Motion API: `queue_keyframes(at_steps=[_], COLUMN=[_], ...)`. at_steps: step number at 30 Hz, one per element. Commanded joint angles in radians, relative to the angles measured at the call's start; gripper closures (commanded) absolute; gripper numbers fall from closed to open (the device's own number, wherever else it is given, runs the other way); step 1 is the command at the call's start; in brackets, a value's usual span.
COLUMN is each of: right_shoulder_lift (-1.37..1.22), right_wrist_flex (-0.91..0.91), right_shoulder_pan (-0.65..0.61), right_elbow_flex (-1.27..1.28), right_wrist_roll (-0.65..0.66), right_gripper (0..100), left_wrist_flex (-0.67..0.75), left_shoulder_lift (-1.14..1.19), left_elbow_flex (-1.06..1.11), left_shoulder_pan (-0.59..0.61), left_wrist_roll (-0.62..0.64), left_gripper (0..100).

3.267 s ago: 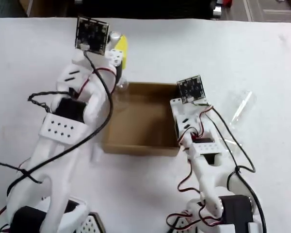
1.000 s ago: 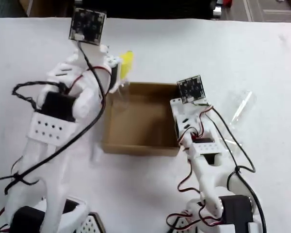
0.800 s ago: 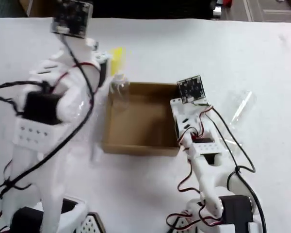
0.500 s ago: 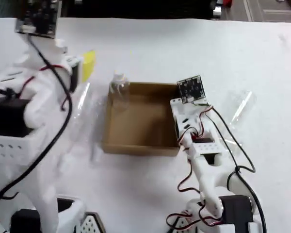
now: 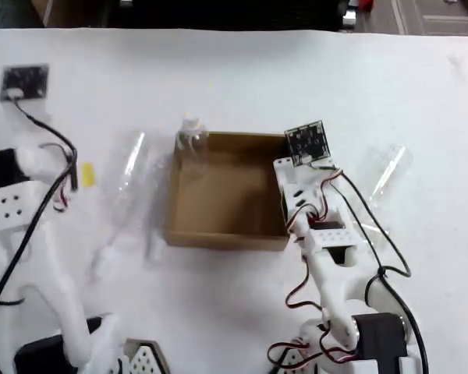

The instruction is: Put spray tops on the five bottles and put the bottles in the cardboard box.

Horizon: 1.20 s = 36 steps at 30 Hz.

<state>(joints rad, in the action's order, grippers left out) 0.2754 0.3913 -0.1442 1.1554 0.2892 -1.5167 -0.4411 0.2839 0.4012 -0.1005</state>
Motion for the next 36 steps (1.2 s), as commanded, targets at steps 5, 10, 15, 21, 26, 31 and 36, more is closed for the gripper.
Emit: queue_keyframes(at_steps=[5,10,15,21,26,31,36], right_shoulder_lift=[0.002,0.002,0.002,0.002,0.002,0.002,0.002], right_wrist_flex=[0.016,0.016,0.016,0.016,0.016,0.016,0.016], right_shoulder_pan=[-0.001,0.001,-0.002,-0.001,-0.001,0.001,0.001], right_elbow_flex=[-0.048,-0.049,-0.049,-0.049,-0.049,-0.049,-0.049], right_wrist_roll=[0.014,0.014,0.014,0.014,0.014,0.014,0.014], right_gripper=[98.1,98.1,98.1,98.1,98.1,98.1,98.1], left_wrist_flex=[0.278,0.460,0.666,0.697,0.732,0.778,0.704], left_shoulder_lift=[-0.010,-0.005,-0.005,-0.004,0.004,0.136,0.341], left_elbow_flex=[0.256,0.430,0.563,0.594,0.603,0.575,0.414], left_shoulder_pan=[0.007,-0.027,-0.038,-0.047,-0.114,-0.153,-0.140], left_wrist_roll=[0.038,0.043,0.153,0.269,0.262,0.183,0.144], left_gripper=[79,80,80,79,79,79,79])
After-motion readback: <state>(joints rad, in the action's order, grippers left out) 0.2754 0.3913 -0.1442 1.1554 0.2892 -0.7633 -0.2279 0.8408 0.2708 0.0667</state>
